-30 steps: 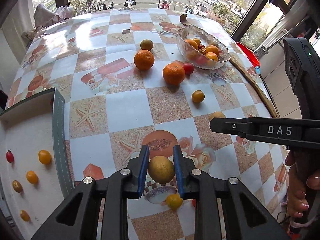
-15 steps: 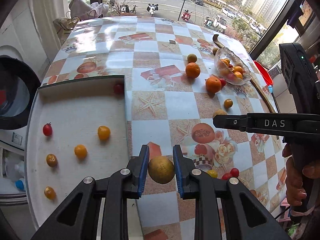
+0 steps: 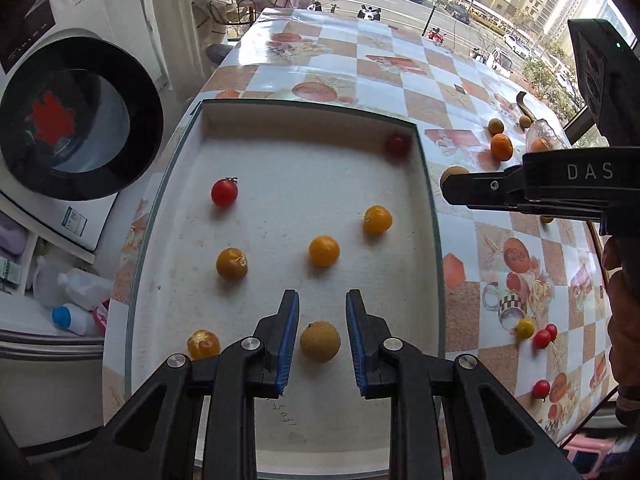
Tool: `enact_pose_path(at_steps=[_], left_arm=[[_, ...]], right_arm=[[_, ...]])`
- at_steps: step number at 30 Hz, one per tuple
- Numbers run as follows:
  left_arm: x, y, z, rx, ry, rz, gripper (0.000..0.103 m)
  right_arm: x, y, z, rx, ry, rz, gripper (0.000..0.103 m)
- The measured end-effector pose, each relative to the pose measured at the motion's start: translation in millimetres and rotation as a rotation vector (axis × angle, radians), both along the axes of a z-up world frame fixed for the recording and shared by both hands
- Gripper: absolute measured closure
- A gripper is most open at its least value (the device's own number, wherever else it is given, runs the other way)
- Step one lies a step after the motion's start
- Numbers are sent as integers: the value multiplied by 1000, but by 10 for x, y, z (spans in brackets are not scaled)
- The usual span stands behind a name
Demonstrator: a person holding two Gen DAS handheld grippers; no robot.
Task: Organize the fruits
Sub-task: 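Carry both held fruits over the white tray and open both grippers, then move both open grippers back toward the red and yellow tomatoes on the table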
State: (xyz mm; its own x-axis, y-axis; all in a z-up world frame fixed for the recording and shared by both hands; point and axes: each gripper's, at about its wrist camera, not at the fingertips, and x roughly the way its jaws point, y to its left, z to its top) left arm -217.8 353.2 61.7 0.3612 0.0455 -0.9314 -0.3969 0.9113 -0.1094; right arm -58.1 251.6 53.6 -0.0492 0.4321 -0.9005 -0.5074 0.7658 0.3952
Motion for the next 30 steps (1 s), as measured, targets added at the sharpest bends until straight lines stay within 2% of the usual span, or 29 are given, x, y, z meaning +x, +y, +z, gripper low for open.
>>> enact_pose_path(at_steps=[7,17,18,21,23,25,27,28,29,30], left_arm=[[-97,143,-168,-23,16,20,77],[-172,209,-233,-49,42,17,76],[-178,214,-235,-51,46,17,76],[-217,210,-210,-52,49,18,76],[-257,221,-167,-63,39,24,76],[-315,253,-122,-84,29,36,76],[-367,283,-80,-104,22,47,76],[-387,298,-57,-107,24,50,73],[-413,312,-29,-110,25,52,63],[-440,318,18,-107,14,63,32]], right_arm=[[-38,514,-230,-53,-4,73,77],[16,828,-488,-134,-12,105,76],[18,840,-507,-137,-5,107,73],[23,856,-487,-130,-8,111,44],[29,830,-421,-98,-4,99,38],[39,797,-328,-67,-4,82,23],[60,710,-224,-42,-3,49,20],[73,649,-176,-29,1,28,20],[92,577,-139,-14,10,6,20],[106,486,-107,-3,22,-22,19]])
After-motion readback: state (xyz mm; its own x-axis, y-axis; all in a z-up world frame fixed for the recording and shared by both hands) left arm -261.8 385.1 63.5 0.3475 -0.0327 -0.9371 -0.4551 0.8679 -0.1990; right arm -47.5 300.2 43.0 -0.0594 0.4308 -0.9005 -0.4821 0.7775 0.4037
